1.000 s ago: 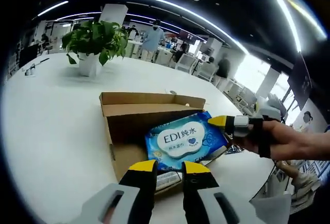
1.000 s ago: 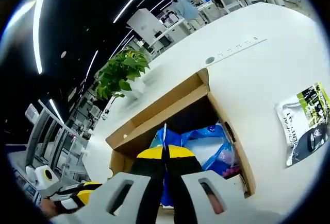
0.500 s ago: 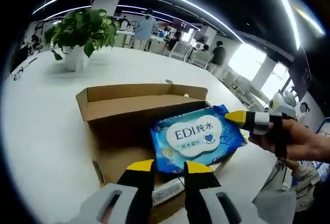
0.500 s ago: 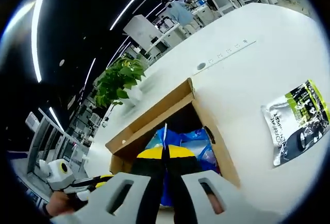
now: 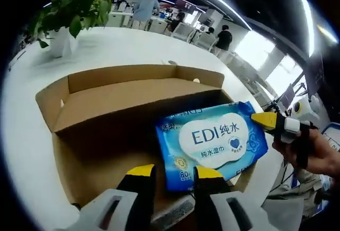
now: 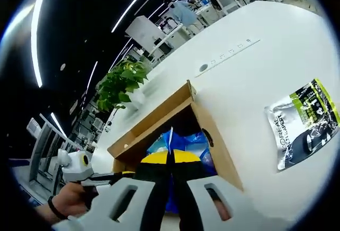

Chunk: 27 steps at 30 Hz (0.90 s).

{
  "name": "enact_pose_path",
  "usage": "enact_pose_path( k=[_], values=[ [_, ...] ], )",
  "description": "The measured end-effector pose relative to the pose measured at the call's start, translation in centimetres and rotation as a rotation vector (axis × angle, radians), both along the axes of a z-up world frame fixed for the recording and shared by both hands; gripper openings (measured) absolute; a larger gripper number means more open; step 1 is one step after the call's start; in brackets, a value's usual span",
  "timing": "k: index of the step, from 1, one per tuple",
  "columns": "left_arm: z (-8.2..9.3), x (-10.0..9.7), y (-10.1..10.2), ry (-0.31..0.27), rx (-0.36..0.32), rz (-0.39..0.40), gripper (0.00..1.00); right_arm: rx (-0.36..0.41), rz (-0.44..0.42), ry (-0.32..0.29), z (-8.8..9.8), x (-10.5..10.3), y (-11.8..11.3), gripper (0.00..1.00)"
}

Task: Operate the shoe box by opening the lid, removing the specified soft item, and placing it in the target area until the item is outside and the box remains undamaged.

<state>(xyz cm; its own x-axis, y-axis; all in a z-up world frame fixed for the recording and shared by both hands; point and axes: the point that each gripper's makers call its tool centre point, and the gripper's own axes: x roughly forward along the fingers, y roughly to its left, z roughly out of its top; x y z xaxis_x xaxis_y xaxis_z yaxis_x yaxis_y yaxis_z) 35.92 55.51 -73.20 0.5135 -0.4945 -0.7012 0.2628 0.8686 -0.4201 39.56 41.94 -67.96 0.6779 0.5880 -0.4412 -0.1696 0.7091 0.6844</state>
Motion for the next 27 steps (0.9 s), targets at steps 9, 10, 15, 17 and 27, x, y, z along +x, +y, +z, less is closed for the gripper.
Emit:
enact_pose_path(
  k=[9,10,15,17,27],
  values=[
    [-0.5,-0.3,-1.4,0.097,-0.156,0.036,0.23,-0.001,0.013,-0.003,-0.2,-0.1,-0.2,0.0],
    [-0.7,-0.2,-0.9,0.092,-0.135,0.048,0.22,-0.001,0.014,-0.003,-0.2,-0.1,-0.2,0.0],
    [0.0,0.1,-0.5,0.07,-0.135,0.07,0.04,-0.011,0.013,-0.011,-0.3,-0.1,-0.3,0.0],
    [0.2,0.1,-0.5,0.066,-0.134,0.068,0.03,-0.01,0.016,-0.013,-0.3,-0.2,-0.3,0.0],
    [3.1,0.0,-0.4,-0.015,-0.12,0.062,0.02,-0.008,0.014,-0.027,0.6,-0.3,-0.6,0.0]
  ],
)
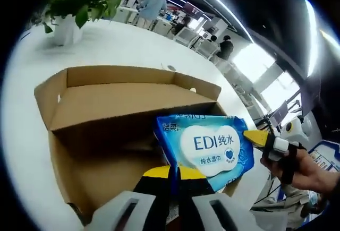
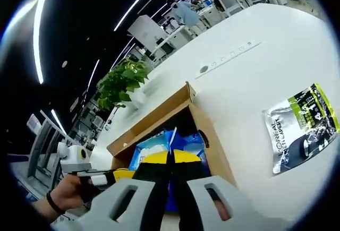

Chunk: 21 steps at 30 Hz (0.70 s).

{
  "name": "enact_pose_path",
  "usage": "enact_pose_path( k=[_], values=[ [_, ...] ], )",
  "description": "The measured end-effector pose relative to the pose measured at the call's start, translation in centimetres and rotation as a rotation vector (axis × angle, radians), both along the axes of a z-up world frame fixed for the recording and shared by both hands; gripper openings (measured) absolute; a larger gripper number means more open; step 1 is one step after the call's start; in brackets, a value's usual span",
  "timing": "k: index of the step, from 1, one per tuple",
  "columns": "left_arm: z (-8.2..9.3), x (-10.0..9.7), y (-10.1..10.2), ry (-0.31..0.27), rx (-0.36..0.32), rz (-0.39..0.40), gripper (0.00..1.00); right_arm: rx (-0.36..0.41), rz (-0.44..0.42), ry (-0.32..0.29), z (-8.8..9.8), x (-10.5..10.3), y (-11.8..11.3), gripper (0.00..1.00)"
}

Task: Operate the shoe box by opening the lid, removing the specified soft item, and placing it in the target area until the item is outside and the box remains undamaged.

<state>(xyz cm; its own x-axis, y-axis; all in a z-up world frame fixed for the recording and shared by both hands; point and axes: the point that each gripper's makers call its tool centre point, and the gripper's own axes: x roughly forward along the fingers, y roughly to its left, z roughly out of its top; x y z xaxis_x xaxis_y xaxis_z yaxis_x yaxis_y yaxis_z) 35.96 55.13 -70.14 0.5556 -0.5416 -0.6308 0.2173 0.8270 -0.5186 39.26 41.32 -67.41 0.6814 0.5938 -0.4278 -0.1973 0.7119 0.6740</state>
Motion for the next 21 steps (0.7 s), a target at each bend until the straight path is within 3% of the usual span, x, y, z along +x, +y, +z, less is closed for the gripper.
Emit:
enact_pose_path(
  k=[6,13,21],
  values=[
    [1.7,-0.1,-0.4,-0.028,-0.025,0.005,0.02,-0.011,0.0,-0.02,0.8,-0.3,-0.6,0.0],
    [2.6,-0.3,-1.1,-0.053,-0.008,-0.017,0.02,-0.008,-0.006,-0.039,1.6,-0.6,-1.3,0.0],
    [4.2,-0.5,-3.1,-0.087,-0.001,-0.06,0.02,0.008,-0.051,-0.044,2.4,-1.3,-3.6,0.0]
  ],
)
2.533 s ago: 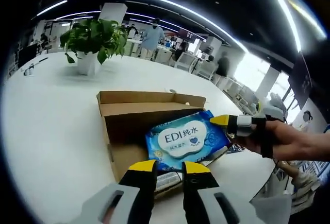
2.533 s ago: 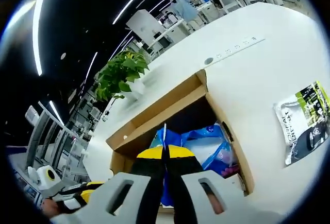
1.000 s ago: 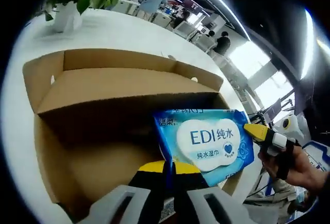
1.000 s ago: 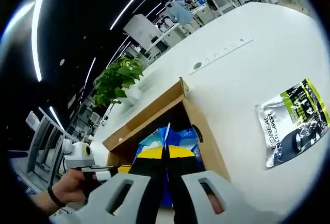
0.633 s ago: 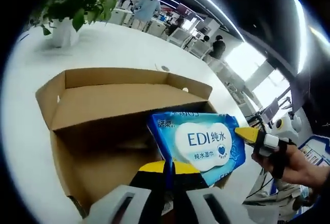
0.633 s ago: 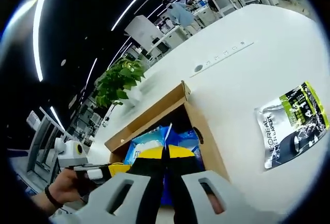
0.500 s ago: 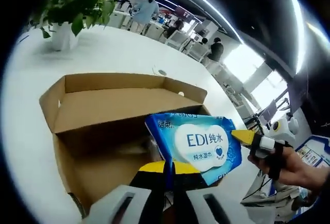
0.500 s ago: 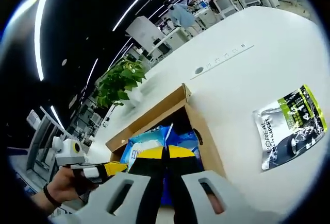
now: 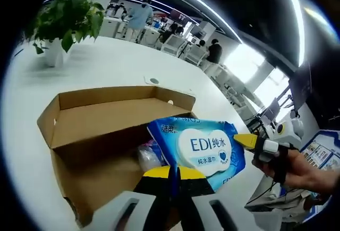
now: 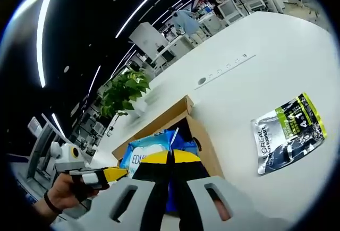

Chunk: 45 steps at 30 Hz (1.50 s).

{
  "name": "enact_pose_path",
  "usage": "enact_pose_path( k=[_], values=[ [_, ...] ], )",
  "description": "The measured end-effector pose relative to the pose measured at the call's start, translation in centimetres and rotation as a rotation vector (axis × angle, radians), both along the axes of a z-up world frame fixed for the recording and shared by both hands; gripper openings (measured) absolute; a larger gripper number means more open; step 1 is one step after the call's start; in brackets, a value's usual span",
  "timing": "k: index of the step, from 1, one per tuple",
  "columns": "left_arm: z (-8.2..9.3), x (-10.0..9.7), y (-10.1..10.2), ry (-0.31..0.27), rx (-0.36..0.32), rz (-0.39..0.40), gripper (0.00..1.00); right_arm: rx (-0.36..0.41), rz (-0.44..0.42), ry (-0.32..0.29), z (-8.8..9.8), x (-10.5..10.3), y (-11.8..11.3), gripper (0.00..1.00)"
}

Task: Operate the shoe box by opening the lid, removing the specified soft item, and placing it in the target area until the item is outside and the box remains undamaged.

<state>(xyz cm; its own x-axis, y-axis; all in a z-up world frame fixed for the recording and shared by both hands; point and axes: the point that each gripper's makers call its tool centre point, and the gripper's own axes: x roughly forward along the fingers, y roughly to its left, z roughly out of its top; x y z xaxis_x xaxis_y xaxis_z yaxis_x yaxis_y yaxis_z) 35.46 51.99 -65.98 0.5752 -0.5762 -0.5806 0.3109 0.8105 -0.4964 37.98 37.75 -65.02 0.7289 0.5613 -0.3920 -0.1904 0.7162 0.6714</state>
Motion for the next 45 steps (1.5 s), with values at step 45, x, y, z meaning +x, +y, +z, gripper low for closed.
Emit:
enact_pose_path(
  k=[45],
  values=[
    [1.4,-1.4,-19.9,-0.037,0.01,-0.352,0.0,-0.001,-0.346,0.013,-1.6,-8.4,-19.2,0.0]
  ],
)
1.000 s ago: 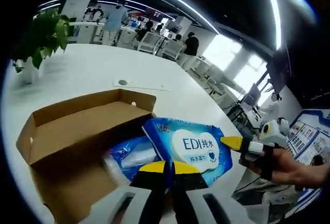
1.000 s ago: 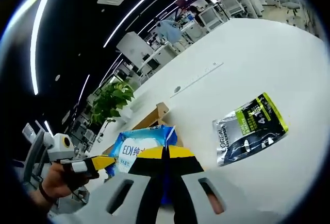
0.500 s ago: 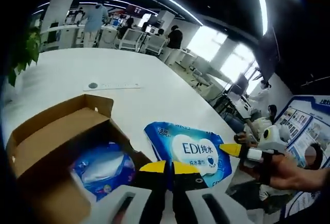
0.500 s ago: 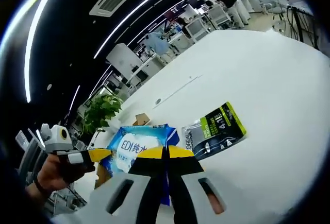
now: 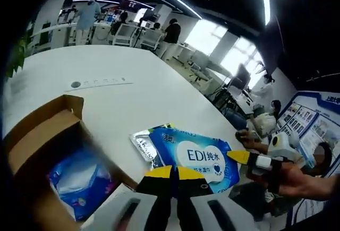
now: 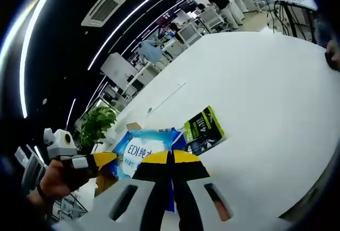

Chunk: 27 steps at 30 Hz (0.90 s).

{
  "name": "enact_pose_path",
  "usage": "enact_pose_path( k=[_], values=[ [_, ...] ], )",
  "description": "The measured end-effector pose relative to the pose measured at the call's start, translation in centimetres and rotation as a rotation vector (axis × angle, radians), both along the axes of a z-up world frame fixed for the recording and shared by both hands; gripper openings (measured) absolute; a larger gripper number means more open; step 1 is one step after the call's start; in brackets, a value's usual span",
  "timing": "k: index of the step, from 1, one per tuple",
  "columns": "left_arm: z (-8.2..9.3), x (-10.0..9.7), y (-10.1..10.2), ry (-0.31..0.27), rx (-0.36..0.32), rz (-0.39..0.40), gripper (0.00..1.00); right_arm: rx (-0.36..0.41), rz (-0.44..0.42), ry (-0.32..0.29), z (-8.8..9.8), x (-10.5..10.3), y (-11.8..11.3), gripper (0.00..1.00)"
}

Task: Operate the shoe box by opening the lid, removing the specified soft item, and placing it in the target area until the item is outside and the box remains undamaged.

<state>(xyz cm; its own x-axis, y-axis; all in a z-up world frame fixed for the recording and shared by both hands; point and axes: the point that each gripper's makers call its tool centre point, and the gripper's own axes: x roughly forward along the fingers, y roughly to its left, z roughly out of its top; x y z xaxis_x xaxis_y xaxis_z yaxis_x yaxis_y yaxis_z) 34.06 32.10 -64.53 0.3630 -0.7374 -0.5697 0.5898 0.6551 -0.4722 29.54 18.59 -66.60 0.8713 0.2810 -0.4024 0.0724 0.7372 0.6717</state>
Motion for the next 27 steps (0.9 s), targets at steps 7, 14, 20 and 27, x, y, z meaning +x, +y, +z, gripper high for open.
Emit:
enact_pose_path(
  k=[7,14,20,27],
  values=[
    [-0.4,-0.1,-1.8,0.007,0.004,-0.014,0.0,0.003,-0.012,0.012,-0.5,0.0,-1.7,0.0],
    [-0.6,0.5,-2.8,0.014,0.0,-0.004,0.0,0.004,-0.006,0.025,-0.9,0.9,-2.9,0.0],
    [-1.0,1.2,-3.0,0.019,0.004,0.018,0.0,-0.007,0.025,0.028,-1.0,2.8,-3.4,0.0],
    [-2.5,2.2,-2.8,0.034,0.031,0.048,0.0,-0.051,0.085,0.041,-1.6,5.7,-3.3,0.0]
  ],
)
